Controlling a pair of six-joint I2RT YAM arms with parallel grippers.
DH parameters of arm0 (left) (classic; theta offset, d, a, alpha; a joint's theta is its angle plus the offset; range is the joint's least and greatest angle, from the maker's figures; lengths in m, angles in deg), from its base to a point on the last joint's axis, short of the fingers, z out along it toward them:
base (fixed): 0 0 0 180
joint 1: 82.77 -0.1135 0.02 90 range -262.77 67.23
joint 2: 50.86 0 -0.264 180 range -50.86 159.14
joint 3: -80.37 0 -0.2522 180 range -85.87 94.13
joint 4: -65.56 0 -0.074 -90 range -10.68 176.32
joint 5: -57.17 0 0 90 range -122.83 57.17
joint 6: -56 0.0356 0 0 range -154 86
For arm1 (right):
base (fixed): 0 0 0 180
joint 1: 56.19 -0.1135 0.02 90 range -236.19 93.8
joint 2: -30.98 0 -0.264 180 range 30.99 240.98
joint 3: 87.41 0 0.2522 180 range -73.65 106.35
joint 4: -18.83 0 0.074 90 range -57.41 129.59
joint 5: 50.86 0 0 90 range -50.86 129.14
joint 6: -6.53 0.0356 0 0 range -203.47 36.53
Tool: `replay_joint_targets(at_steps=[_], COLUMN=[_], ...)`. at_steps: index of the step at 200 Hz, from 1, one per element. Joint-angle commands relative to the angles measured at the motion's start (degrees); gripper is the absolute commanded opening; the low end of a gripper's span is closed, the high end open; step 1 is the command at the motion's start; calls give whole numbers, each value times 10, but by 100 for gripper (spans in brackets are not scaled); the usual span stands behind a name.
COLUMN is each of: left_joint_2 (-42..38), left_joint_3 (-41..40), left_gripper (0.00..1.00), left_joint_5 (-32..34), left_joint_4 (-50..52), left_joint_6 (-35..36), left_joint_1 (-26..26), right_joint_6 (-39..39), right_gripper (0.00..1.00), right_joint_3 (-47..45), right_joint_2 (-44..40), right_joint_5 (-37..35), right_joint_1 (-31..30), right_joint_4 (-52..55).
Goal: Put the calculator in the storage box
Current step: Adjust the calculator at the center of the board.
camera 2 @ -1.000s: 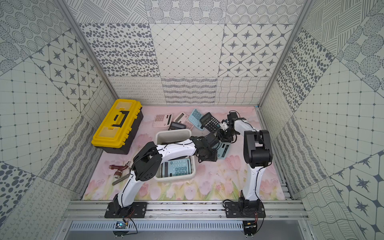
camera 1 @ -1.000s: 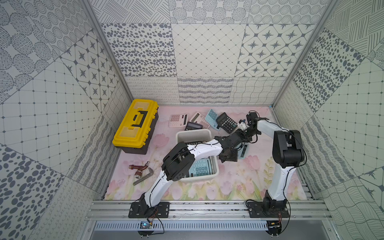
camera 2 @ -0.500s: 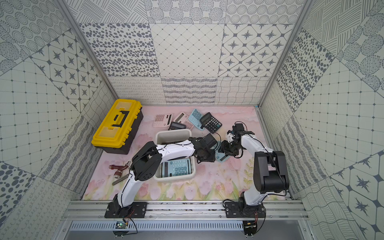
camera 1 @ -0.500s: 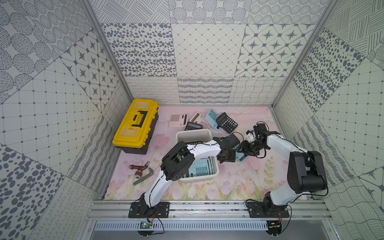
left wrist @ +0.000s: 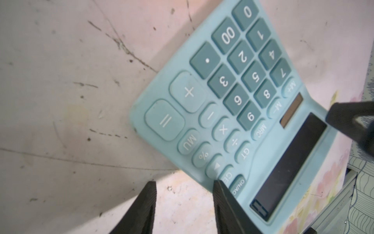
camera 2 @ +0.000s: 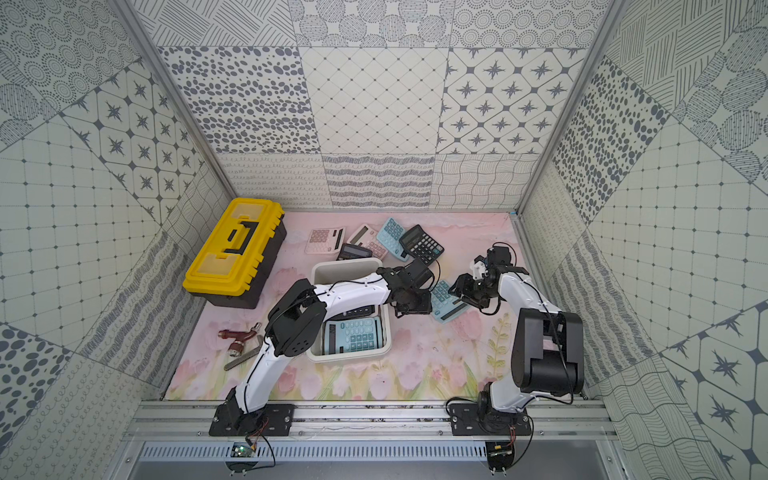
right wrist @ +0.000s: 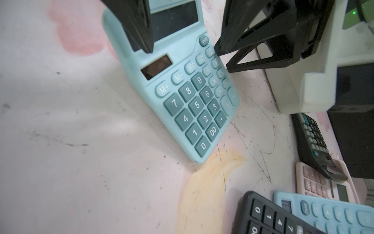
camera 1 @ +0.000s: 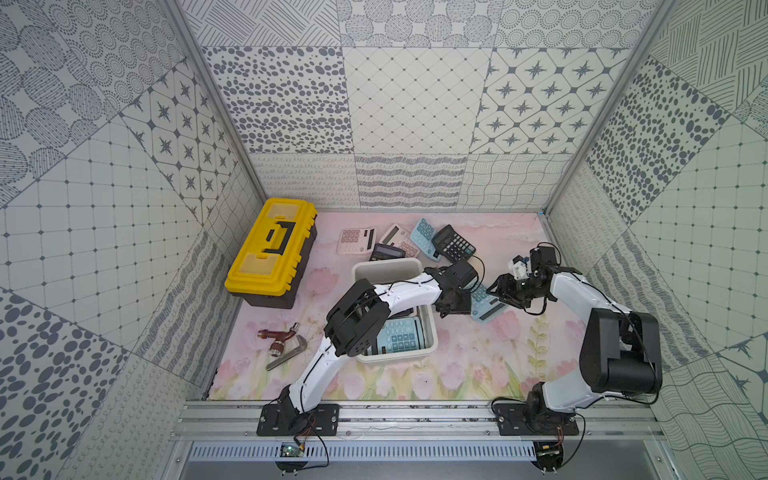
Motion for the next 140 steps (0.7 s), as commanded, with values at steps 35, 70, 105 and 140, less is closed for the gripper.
replay_joint_targets(at_steps=[35,70,105,140], left_joint_2=[36,51,58,70], left_joint_3=[46,66,90,112], left_gripper=[48,47,47,47], left_joint_5=[-31,-45,-54,-64], left_joint_4=[-7,-11,-8,-3], left_joint_6=[-6,-8,-8,-5], left_joint_1=[-12,-27,-38,-40], right_joint_6=[20,21,34,85], right_gripper=[60,60,60,60], right_joint_3=[20,4,-51,-132], right_joint_2=[74,99,64,-11], right_joint_5=[28,52,55,70], right_joint_1=[20,12,-8,-31], right_joint_4=[-64,-74,-90,-132])
